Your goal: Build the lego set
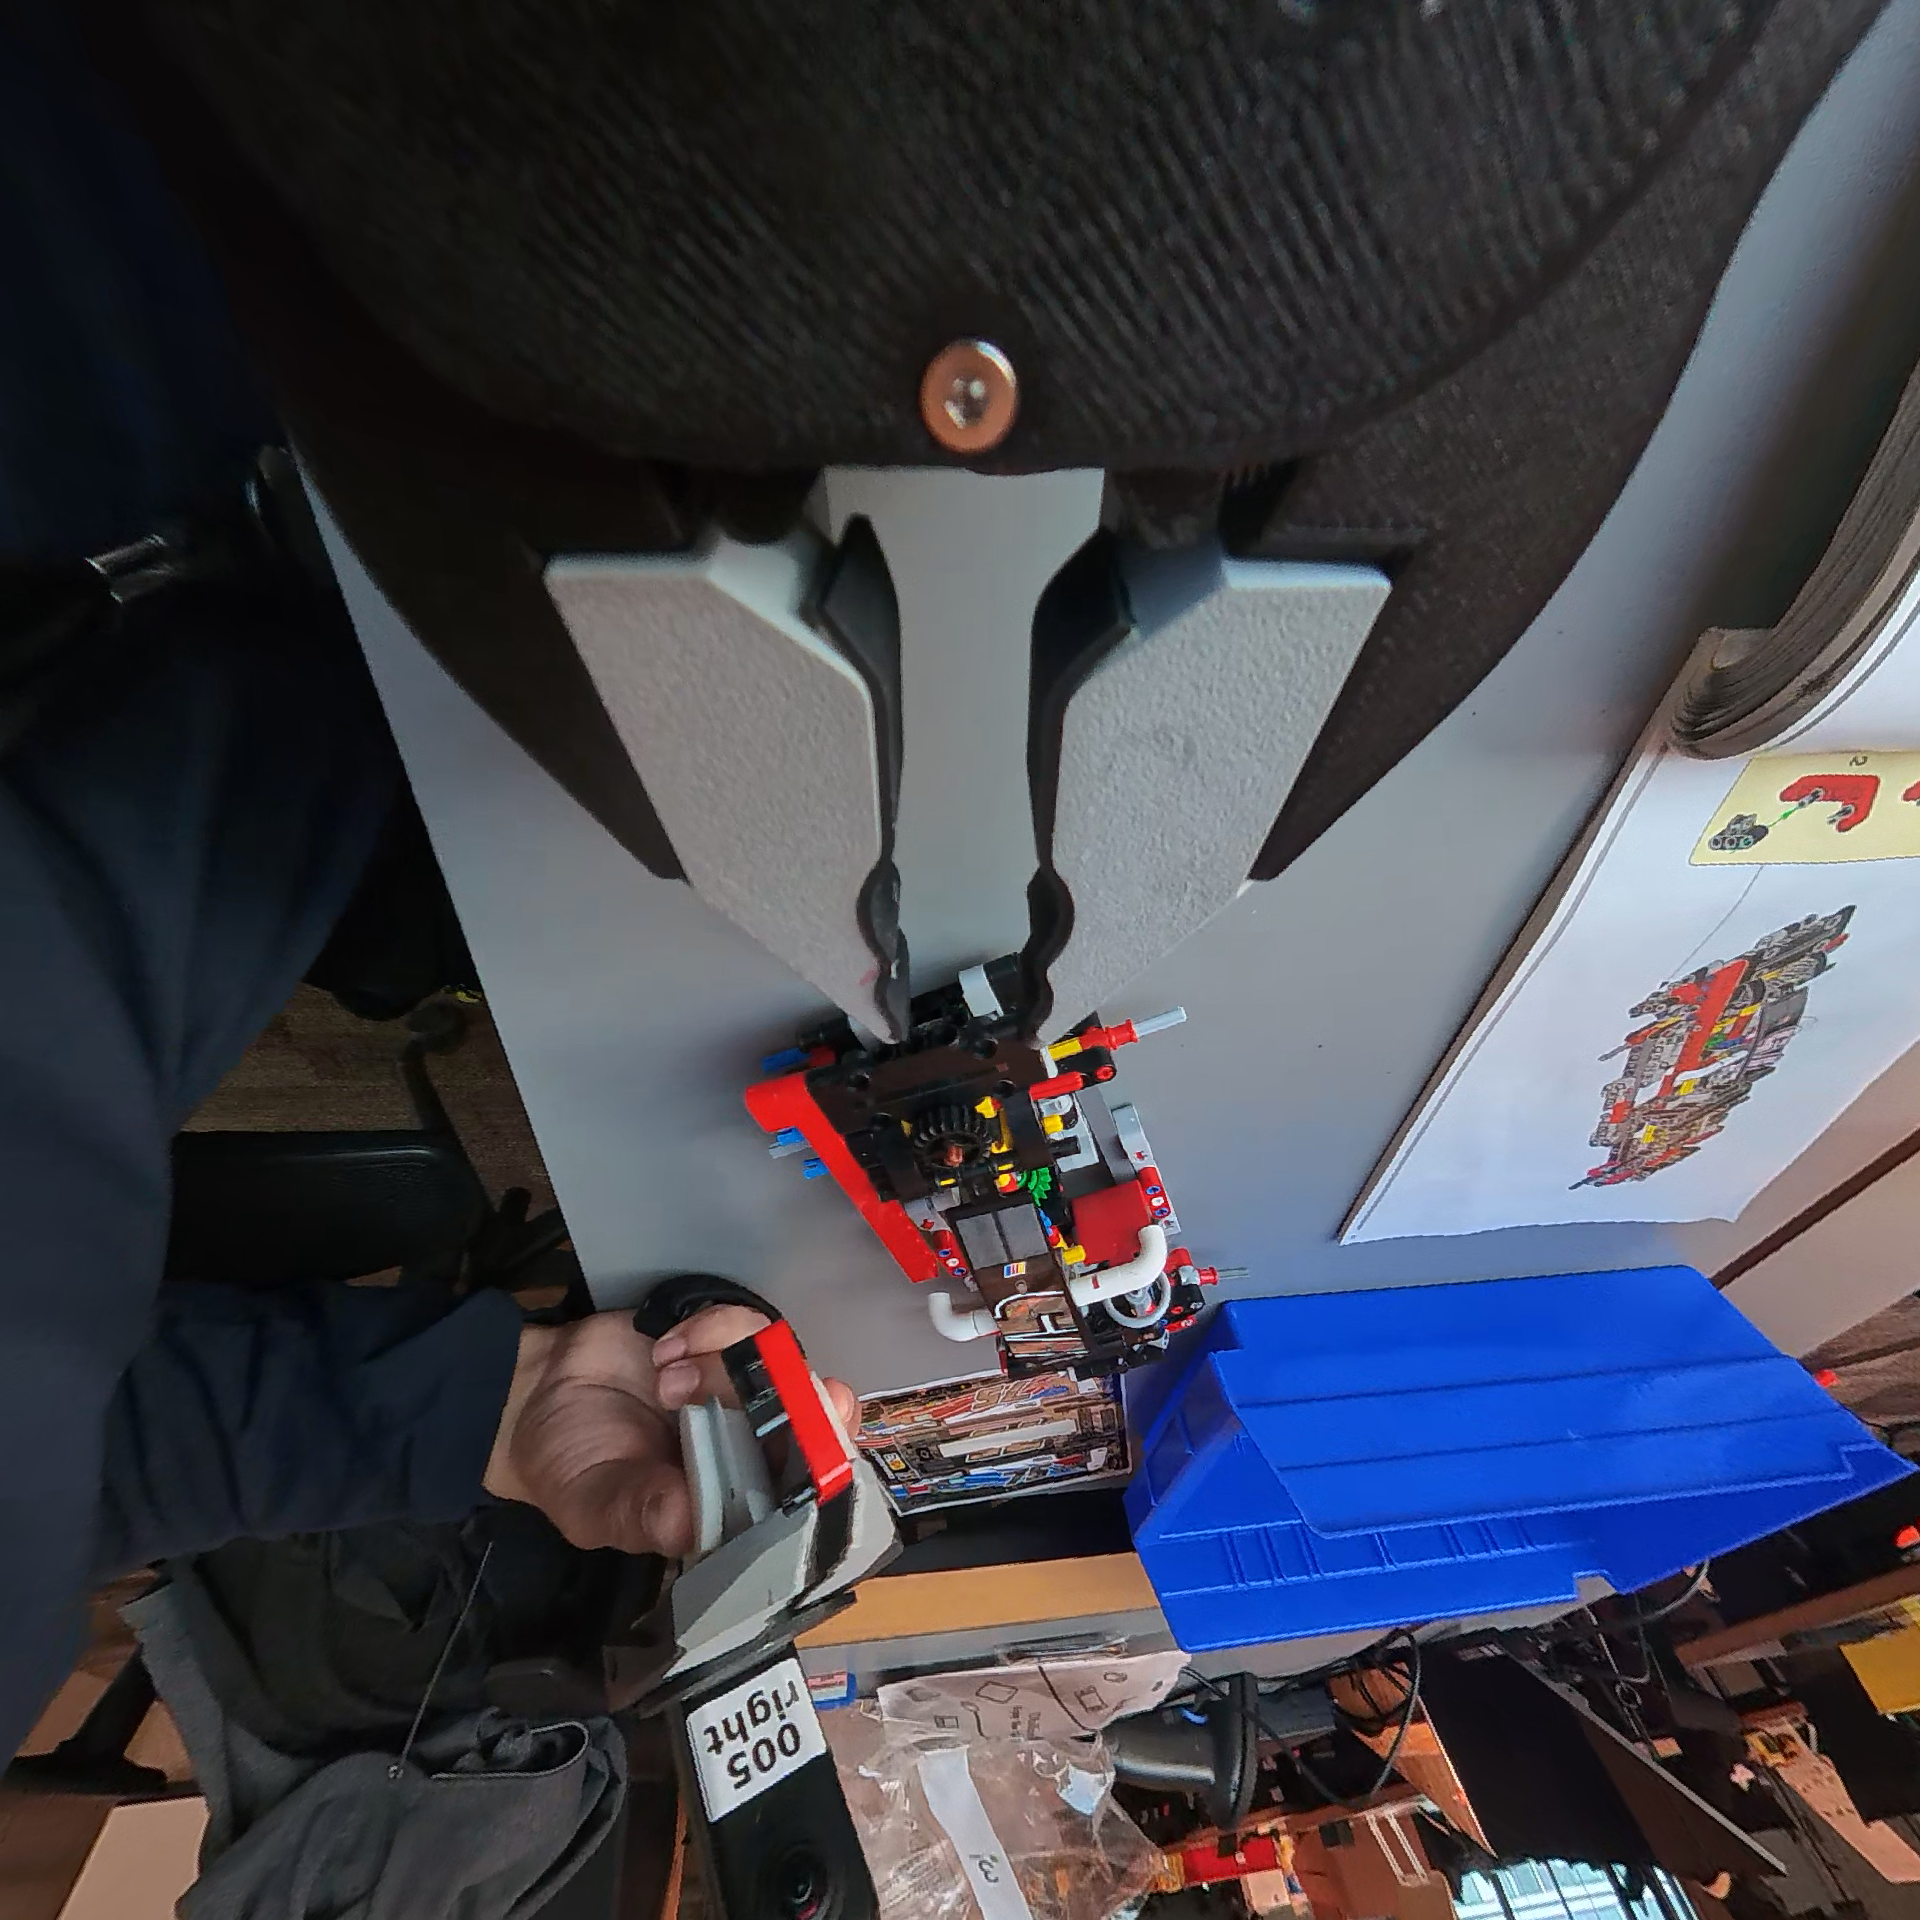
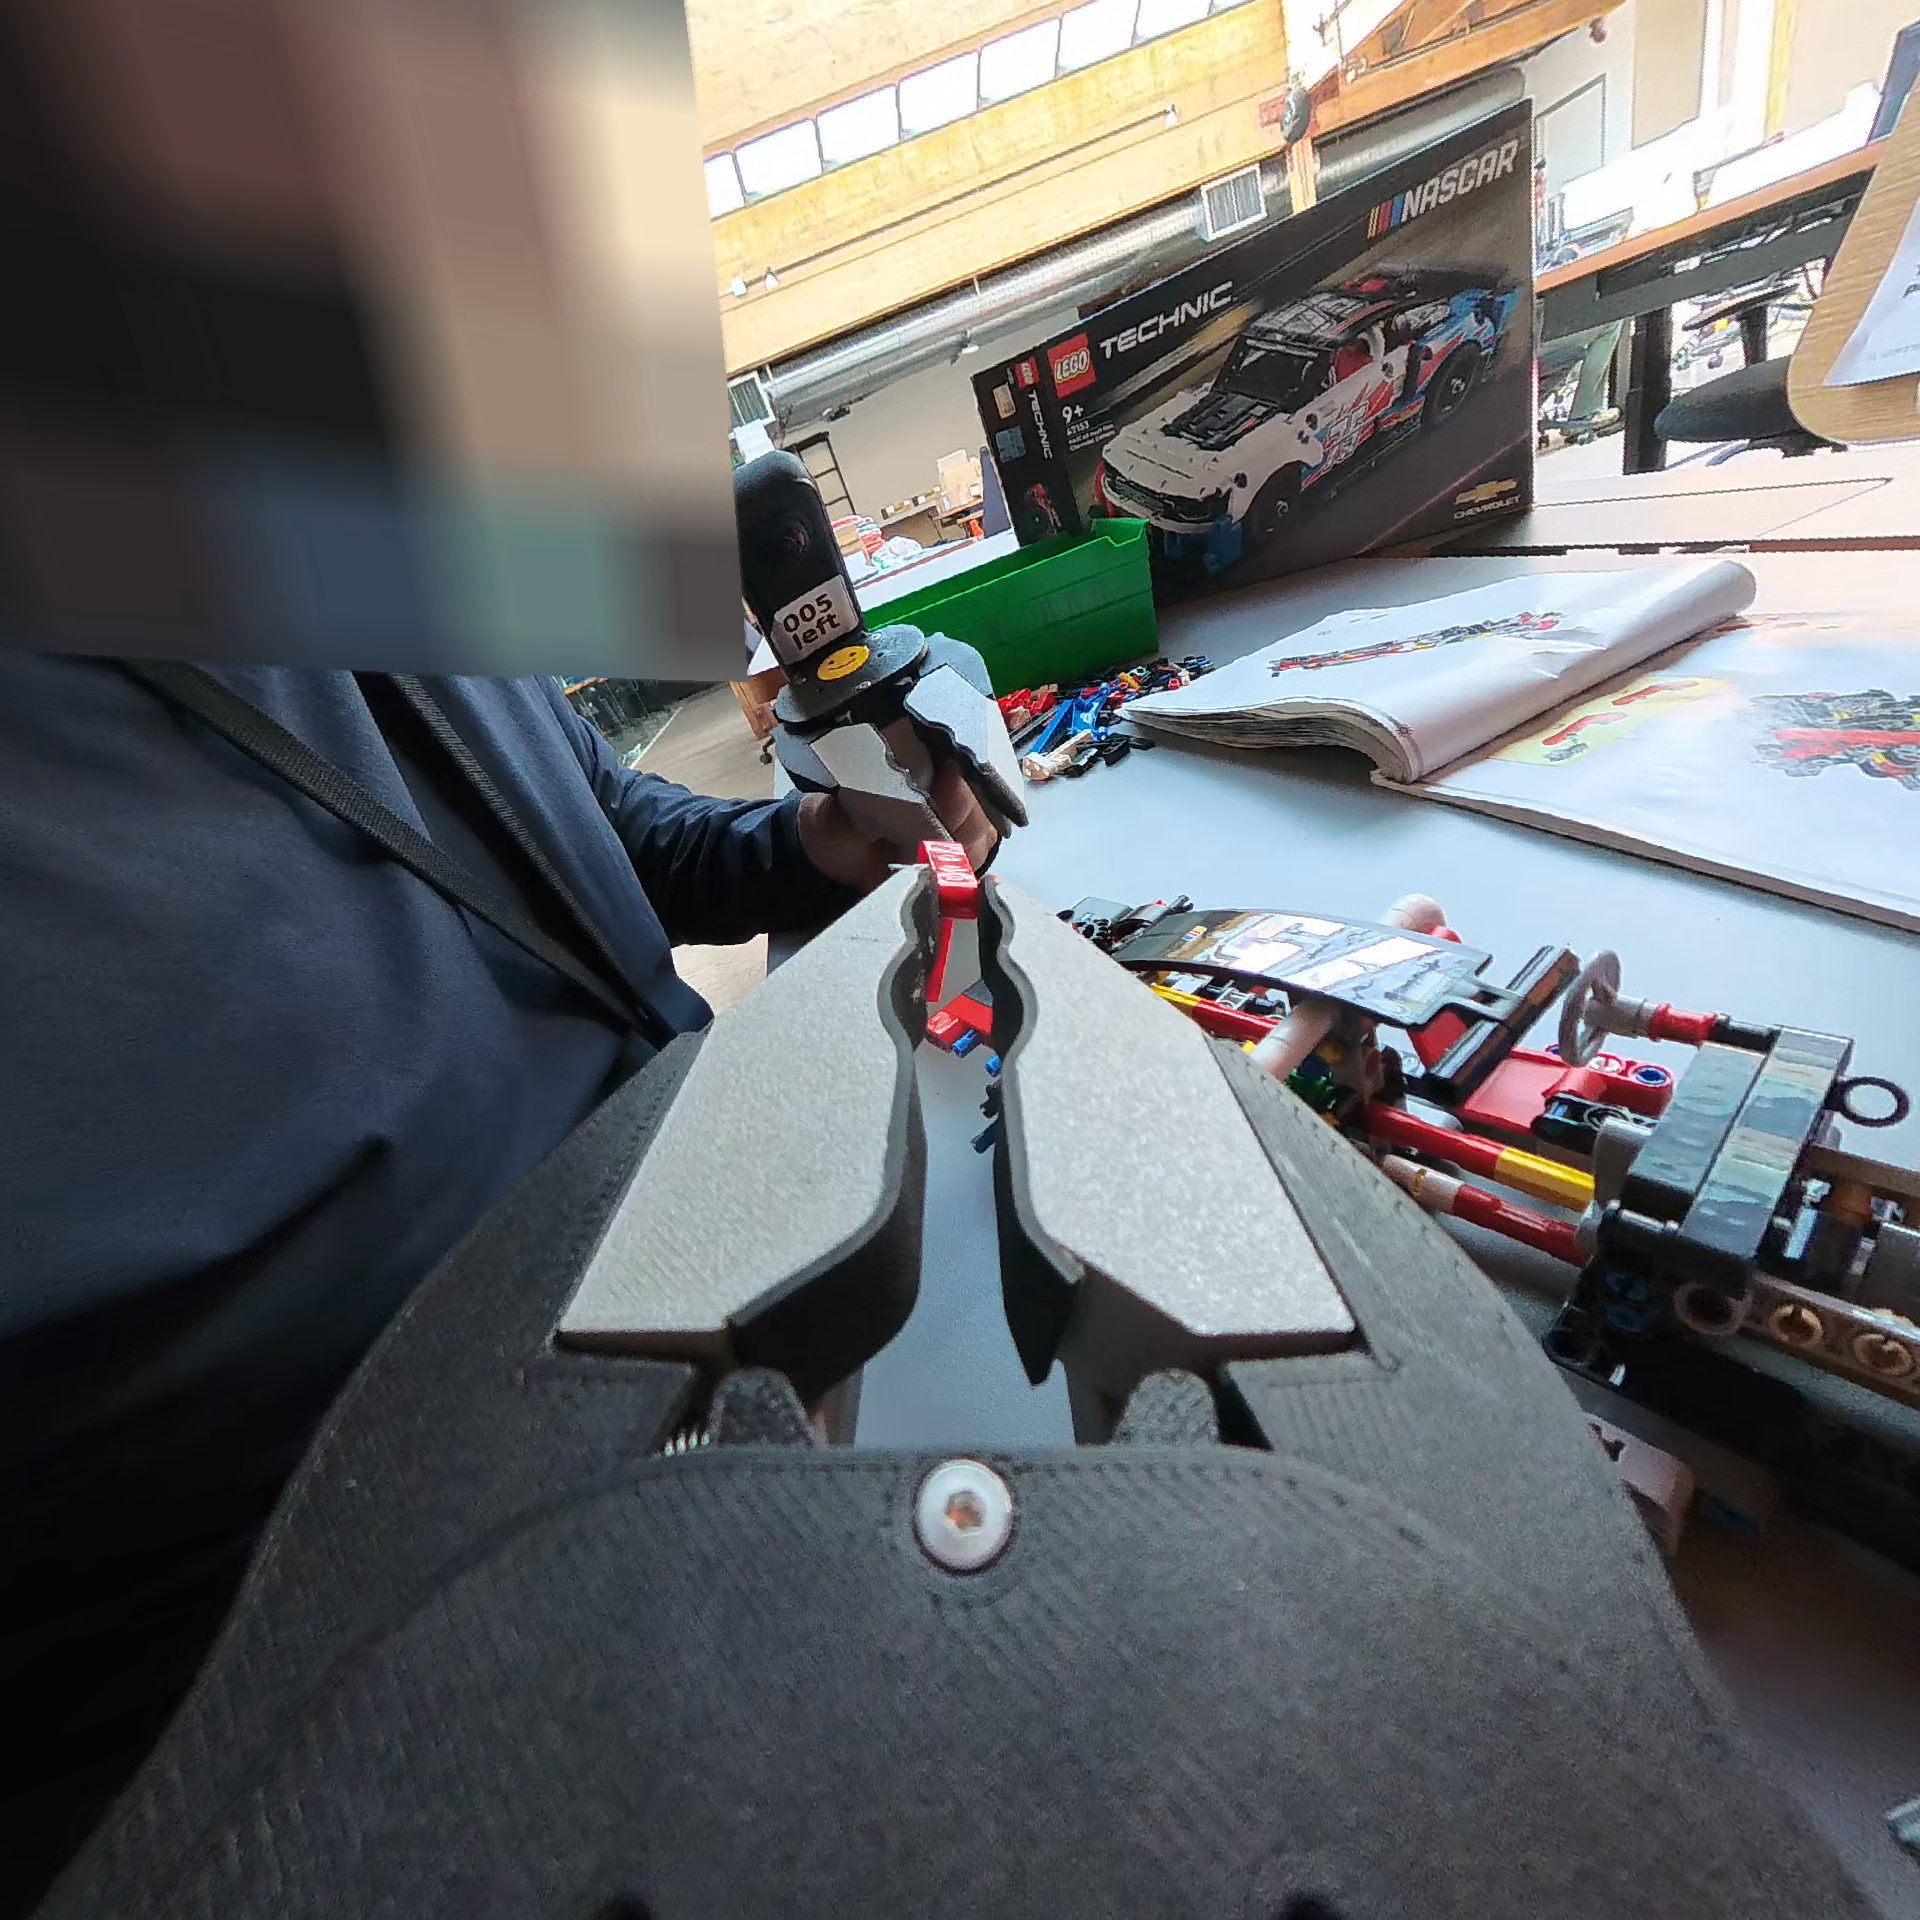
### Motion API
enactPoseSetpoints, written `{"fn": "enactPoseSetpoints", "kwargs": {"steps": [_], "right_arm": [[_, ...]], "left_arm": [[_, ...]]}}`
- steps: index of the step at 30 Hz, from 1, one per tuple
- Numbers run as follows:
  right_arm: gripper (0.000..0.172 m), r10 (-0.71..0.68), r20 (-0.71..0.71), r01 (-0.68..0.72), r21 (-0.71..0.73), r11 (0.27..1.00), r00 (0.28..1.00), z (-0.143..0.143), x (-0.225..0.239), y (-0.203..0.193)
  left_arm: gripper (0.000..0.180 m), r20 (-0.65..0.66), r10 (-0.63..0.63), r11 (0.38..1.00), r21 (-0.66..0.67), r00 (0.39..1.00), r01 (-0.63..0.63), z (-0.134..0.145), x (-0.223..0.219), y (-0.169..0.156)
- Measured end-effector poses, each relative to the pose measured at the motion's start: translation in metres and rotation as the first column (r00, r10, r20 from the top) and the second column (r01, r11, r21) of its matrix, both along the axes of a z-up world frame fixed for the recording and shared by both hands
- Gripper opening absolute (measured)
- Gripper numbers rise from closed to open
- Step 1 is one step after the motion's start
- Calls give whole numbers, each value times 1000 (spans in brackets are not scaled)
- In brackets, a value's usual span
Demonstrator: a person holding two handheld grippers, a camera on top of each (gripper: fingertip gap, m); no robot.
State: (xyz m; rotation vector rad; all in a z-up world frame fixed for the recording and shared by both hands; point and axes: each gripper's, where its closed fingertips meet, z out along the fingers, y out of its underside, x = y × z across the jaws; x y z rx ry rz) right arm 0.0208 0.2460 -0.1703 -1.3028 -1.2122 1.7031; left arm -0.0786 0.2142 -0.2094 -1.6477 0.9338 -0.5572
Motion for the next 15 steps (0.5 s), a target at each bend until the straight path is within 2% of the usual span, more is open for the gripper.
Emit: {"fn": "enactPoseSetpoints", "kwargs": {"steps": [15], "right_arm": [[4, 15, -14, -15, 4, 1000, 1000, 2, 1, -2]], "left_arm": [[18, 5, 44, 999, 5, 999, -44, 1, -9, 10]]}}
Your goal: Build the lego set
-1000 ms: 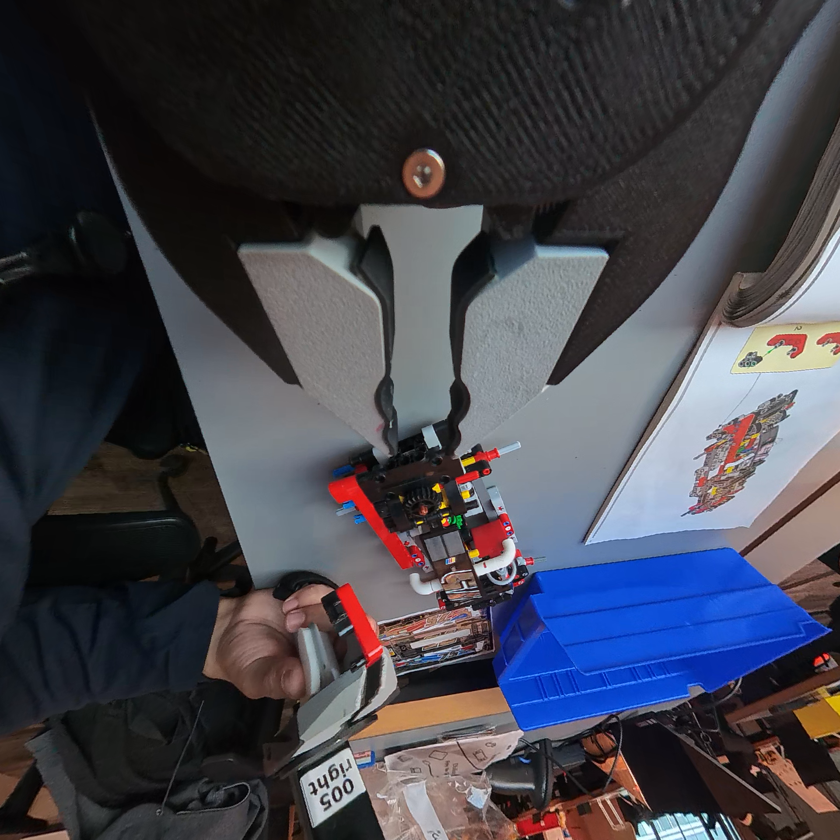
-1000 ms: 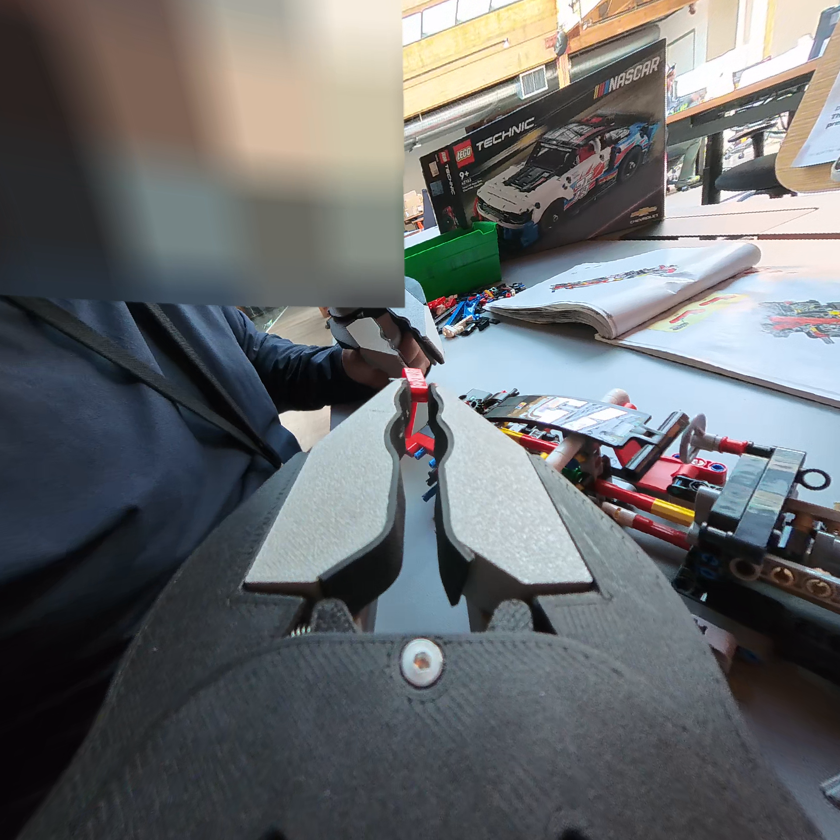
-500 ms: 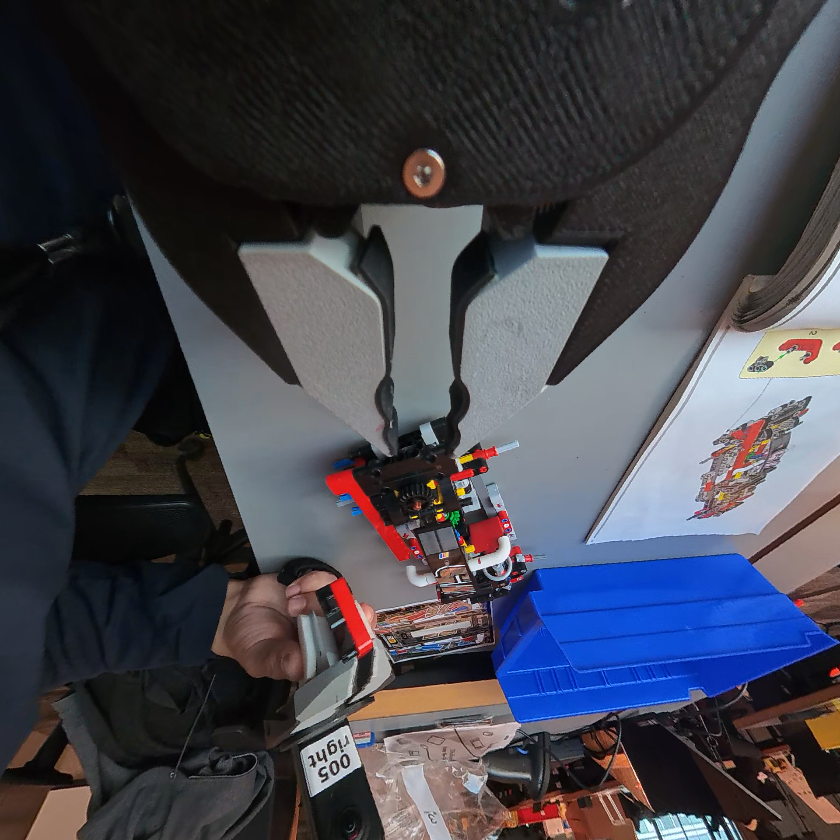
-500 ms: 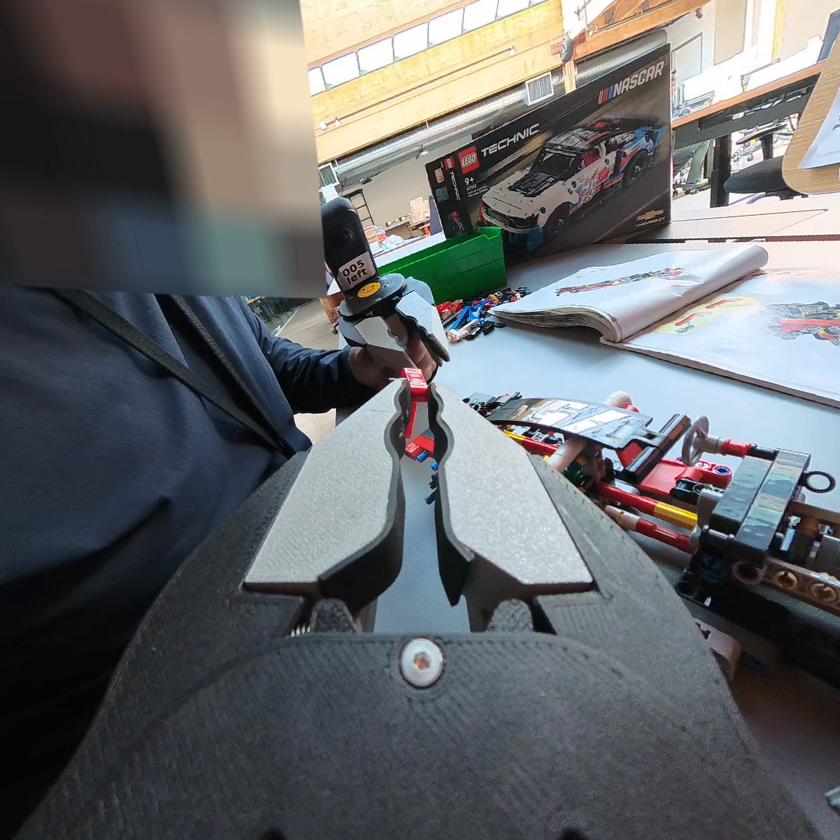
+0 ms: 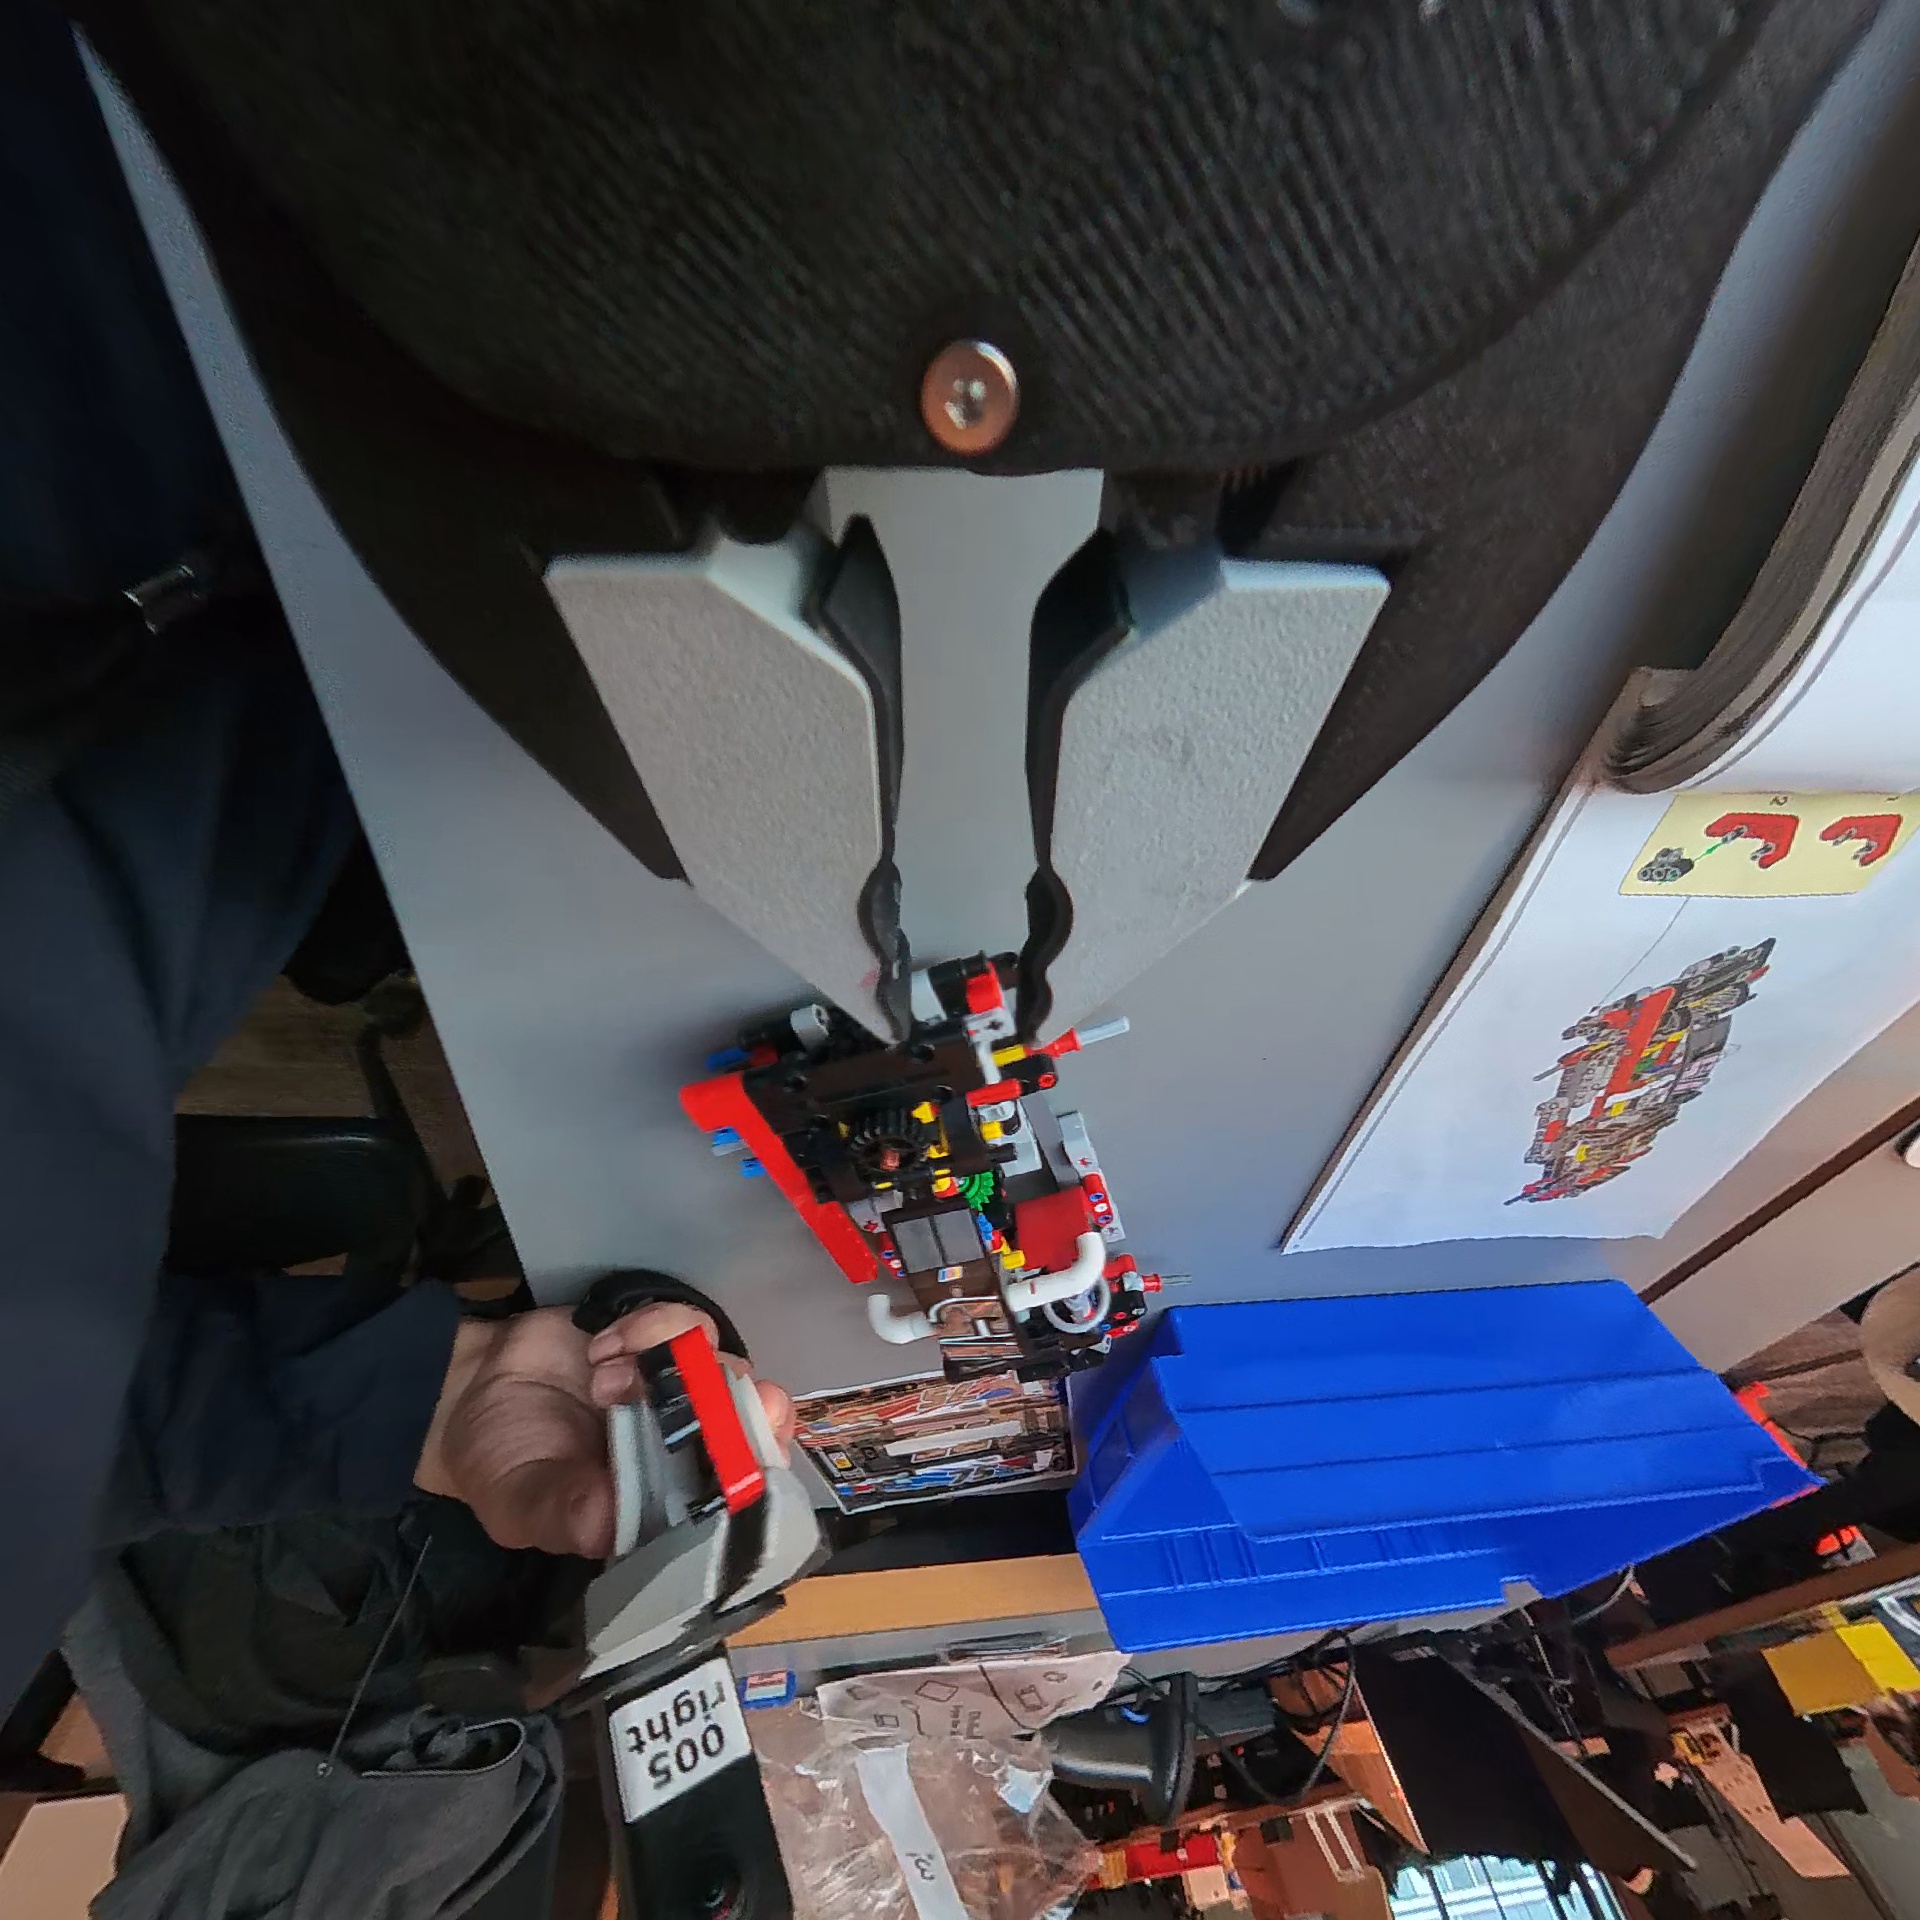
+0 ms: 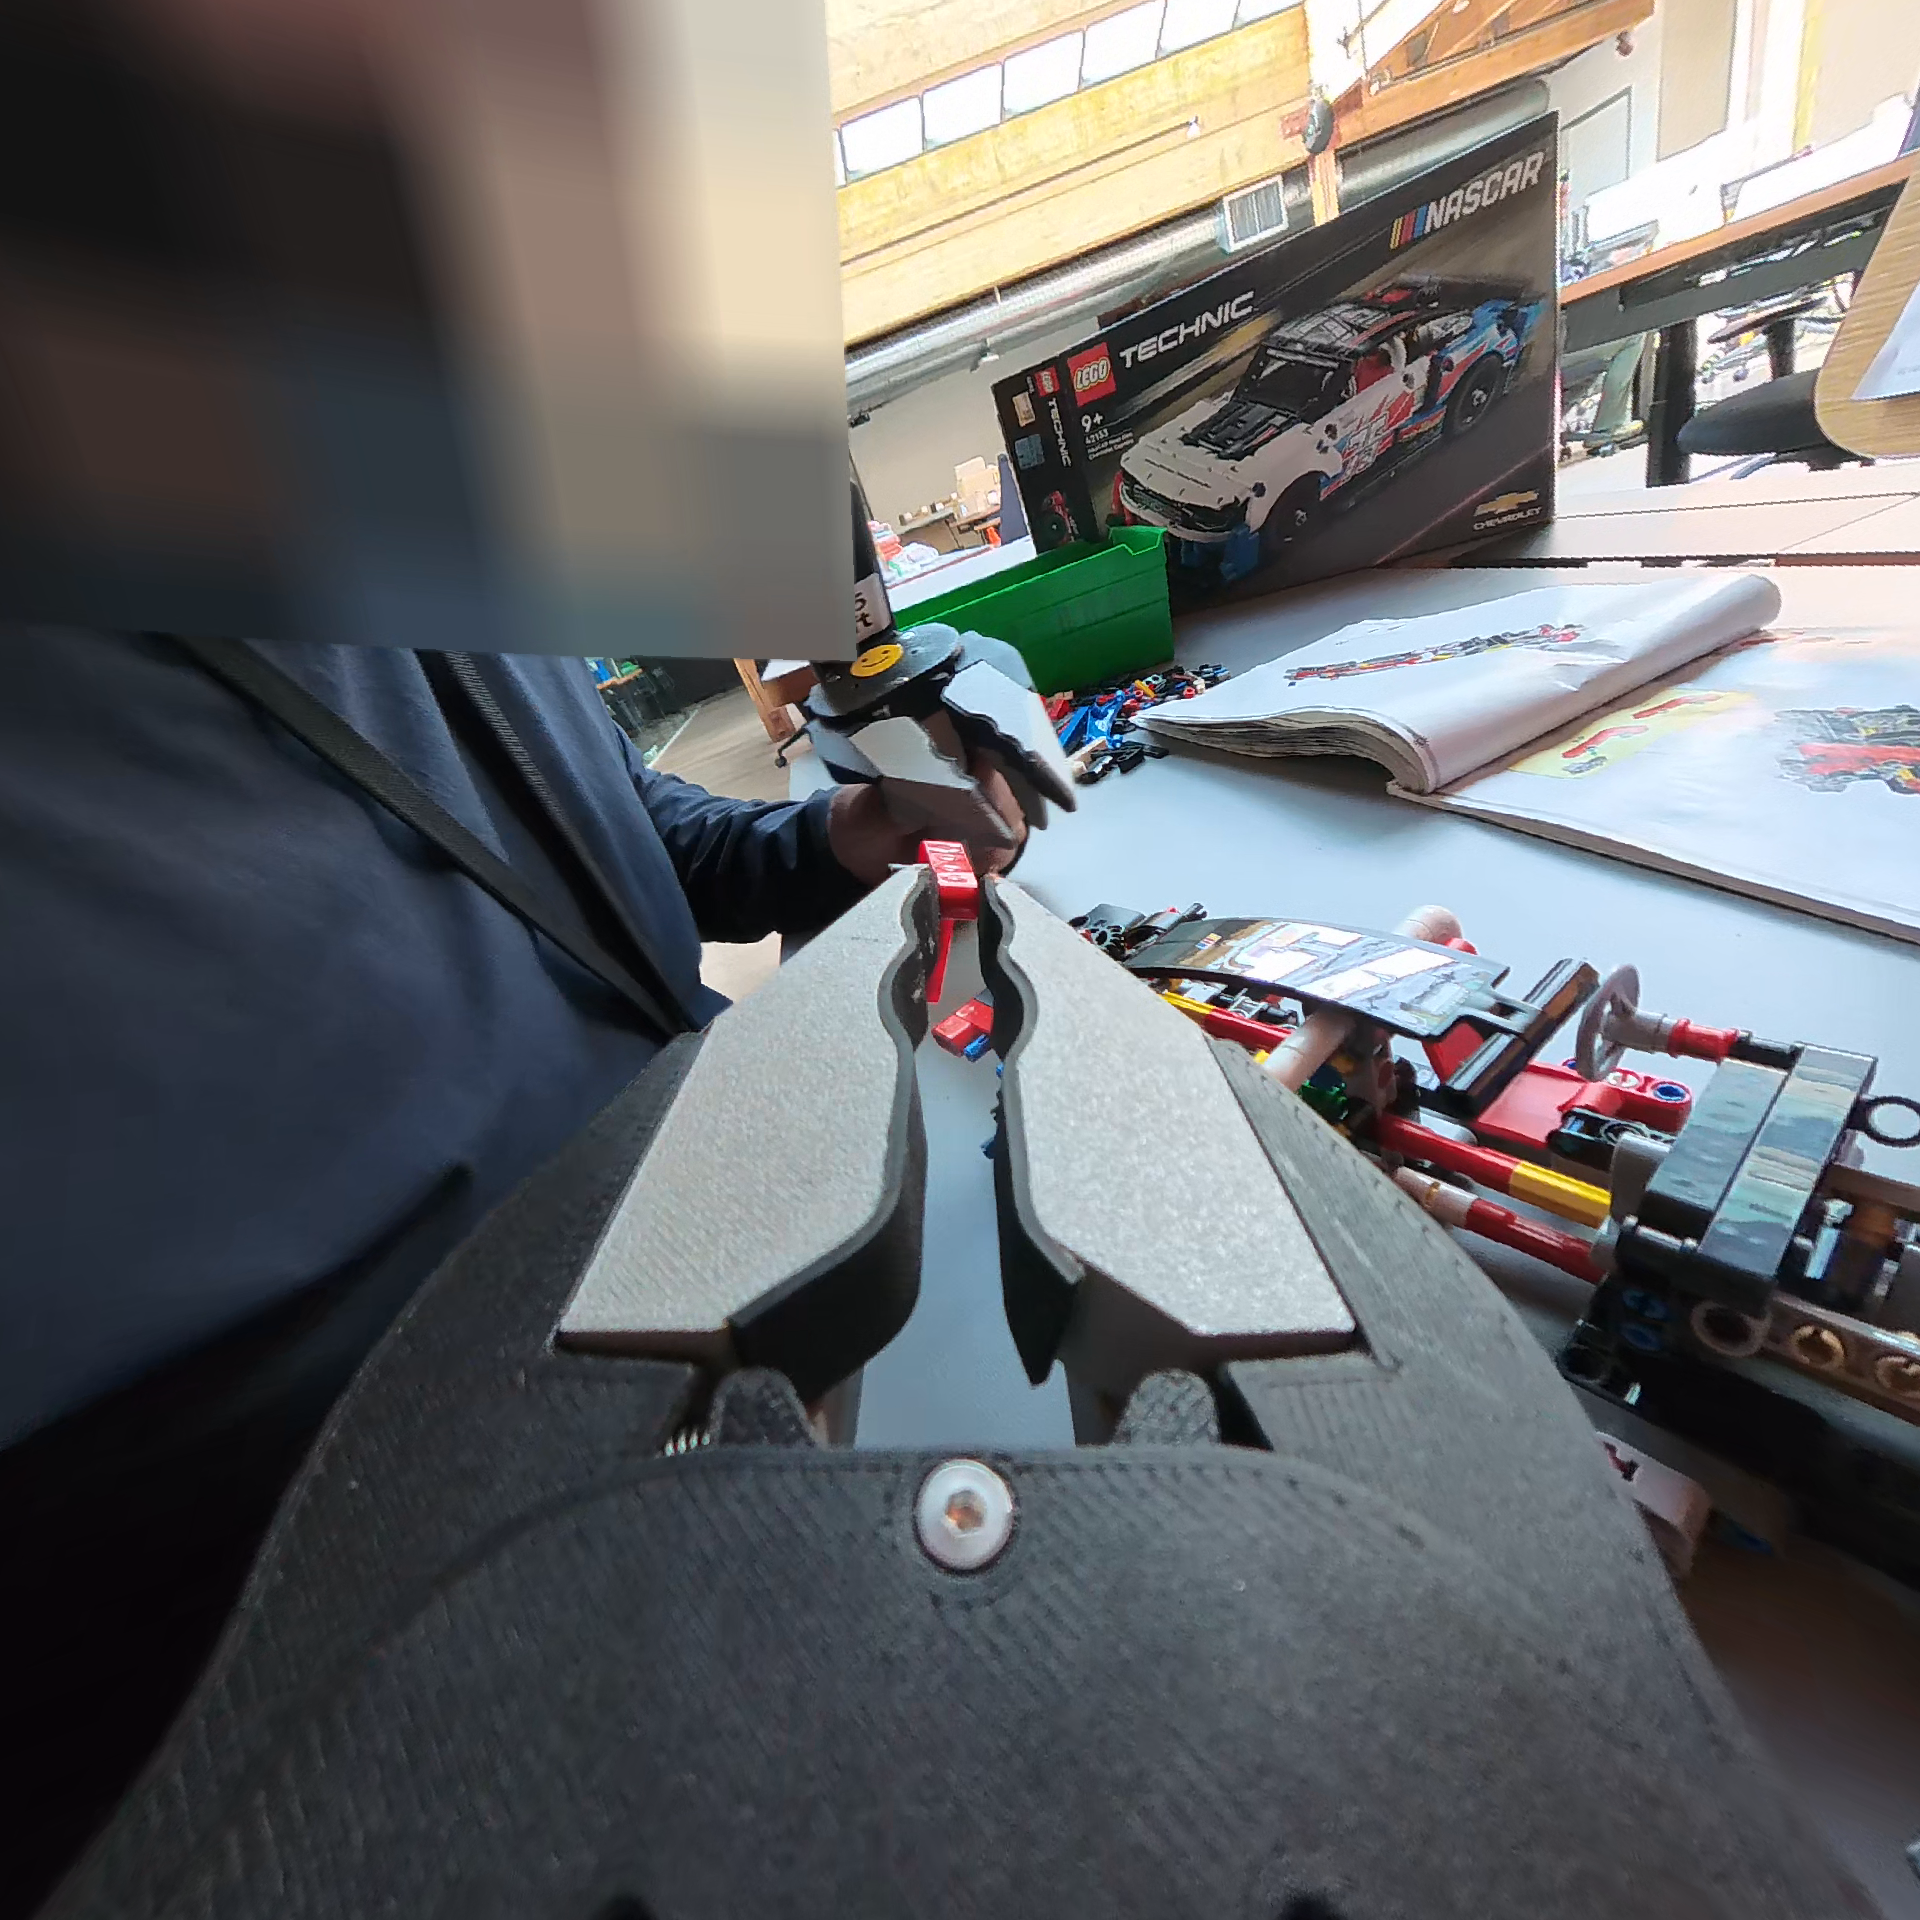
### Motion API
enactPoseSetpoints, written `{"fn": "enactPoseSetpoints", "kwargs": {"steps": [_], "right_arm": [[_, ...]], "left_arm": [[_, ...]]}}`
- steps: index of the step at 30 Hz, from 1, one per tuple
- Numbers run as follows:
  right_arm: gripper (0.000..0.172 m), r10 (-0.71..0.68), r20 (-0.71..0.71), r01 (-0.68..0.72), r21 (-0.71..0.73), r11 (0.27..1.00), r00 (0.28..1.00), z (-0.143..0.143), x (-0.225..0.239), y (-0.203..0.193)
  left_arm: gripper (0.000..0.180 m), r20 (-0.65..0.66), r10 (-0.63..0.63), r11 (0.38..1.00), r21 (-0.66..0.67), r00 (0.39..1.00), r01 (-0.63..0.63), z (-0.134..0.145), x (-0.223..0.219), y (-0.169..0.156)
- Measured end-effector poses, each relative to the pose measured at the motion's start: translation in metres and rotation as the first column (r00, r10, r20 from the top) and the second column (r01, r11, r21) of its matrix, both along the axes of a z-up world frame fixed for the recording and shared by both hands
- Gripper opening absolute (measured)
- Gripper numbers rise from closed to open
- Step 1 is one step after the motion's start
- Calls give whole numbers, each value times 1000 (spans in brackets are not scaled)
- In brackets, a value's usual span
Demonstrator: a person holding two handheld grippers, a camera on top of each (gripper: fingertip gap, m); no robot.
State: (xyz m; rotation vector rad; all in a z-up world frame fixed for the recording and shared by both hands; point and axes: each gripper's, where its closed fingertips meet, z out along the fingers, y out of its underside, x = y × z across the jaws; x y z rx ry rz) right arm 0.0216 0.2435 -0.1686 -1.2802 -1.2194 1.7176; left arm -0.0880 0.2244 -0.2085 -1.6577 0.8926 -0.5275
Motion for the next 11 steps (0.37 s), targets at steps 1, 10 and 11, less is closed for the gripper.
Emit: {"fn": "enactPoseSetpoints", "kwargs": {"steps": [1, 10, 11], "right_arm": [[4, 3, -3, -3, -6, 1000, 1000, 0, 0, 0], [4, 97, -137, -107, -70, 992, 986, 37, 8, 18], [4, 108, -165, -116, -42, 992, 980, 50, 11, 25]], "left_arm": [[17, 6, 9, 1000, -5, 1000, -9, 0, -2, 3], [18, 32, 131, 991, -12, 991, -131, 3, -25, 38], [18, 28, 142, 990, -14, 990, -141, 2, -27, 43]]}}
